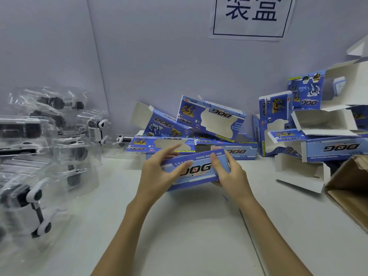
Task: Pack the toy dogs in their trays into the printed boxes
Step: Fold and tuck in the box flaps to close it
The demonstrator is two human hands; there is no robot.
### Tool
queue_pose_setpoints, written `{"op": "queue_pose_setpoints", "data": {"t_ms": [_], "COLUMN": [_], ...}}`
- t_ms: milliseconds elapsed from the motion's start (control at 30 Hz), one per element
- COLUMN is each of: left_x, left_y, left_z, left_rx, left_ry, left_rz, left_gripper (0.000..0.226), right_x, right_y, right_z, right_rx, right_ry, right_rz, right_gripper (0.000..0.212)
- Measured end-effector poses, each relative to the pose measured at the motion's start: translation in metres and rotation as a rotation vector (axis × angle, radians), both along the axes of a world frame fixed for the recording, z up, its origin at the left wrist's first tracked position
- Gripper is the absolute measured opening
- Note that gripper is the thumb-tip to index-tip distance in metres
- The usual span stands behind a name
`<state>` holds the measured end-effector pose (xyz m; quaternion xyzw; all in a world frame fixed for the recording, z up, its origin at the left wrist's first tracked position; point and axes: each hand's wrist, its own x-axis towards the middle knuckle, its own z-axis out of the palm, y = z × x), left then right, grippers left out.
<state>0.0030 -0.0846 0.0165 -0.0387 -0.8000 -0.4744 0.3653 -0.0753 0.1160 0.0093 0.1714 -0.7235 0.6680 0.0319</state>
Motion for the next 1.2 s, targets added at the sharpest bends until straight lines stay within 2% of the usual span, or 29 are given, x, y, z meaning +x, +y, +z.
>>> {"op": "queue_pose_setpoints", "data": {"t_ms": [67, 133, 233, 300, 367, 400, 500, 533, 600, 667, 767, 867, 967, 1067, 1200], "left_x": [0.001, 0.001, -0.003, -0.007, -0.008, -0.009, -0.011, -0.011, -0.013, -0.014, -0.014, -0.015, -0.018, -0.02, -0.019], "left_y": [-0.001, -0.005, -0.007, -0.009, -0.014, -0.016, -0.014, -0.012, -0.013, -0.017, -0.016, -0.003, 0.002, -0.005, -0.012], "left_z": [0.0, -0.003, -0.009, -0.011, -0.01, -0.01, -0.011, -0.011, -0.012, -0.011, -0.008, -0.012, -0.017, -0.019, -0.016], "left_rx": [0.035, 0.07, -0.007, 0.042, 0.208, 0.33, 0.612, 0.657, 0.687, 0.735, 0.721, 0.649, 0.684, 0.723, 0.721], "left_ry": [-0.026, -0.073, 0.005, 0.046, 0.056, 0.034, -0.104, -0.14, -0.174, -0.168, -0.207, -0.189, -0.156, -0.127, -0.087], "left_rz": [-0.166, -0.319, -0.274, -0.188, -0.122, -0.1, -0.041, -0.014, 0.019, -0.033, -0.124, -0.127, -0.104, -0.09, -0.087], "left_gripper": [0.087, 0.109, 0.119, 0.115, 0.107, 0.104, 0.1, 0.097, 0.092, 0.09, 0.089, 0.083, 0.084, 0.073, 0.065], "right_x": [-0.004, -0.009, -0.01, -0.01, -0.006, -0.007, -0.004, -0.003, -0.001, 0.001, 0.001, 0.001, 0.002, 0.0, 0.002], "right_y": [0.003, 0.007, 0.015, 0.02, 0.023, 0.022, 0.01, 0.005, -0.004, -0.009, -0.011, -0.012, -0.009, -0.007, -0.007], "right_z": [-0.001, 0.002, 0.004, 0.006, 0.008, 0.007, 0.002, -0.001, -0.005, -0.005, -0.007, -0.009, -0.008, -0.008, -0.005], "right_rx": [-0.034, 0.017, 0.114, 0.16, 0.247, 0.251, 0.224, 0.181, 0.059, -0.023, -0.107, -0.128, -0.127, -0.143, -0.163], "right_ry": [-0.103, -0.134, -0.138, -0.142, -0.05, 0.013, 0.148, 0.147, 0.096, 0.079, 0.044, 0.014, 0.004, 0.005, 0.0], "right_rz": [-0.078, -0.136, -0.137, -0.04, 0.026, 0.034, 0.136, 0.195, 0.242, 0.208, 0.132, 0.088, 0.083, 0.097, 0.103], "right_gripper": [0.048, 0.046, 0.06, 0.077, 0.085, 0.083, 0.047, 0.051, 0.054, 0.051, 0.038, 0.035, 0.032, 0.022, 0.023]}}
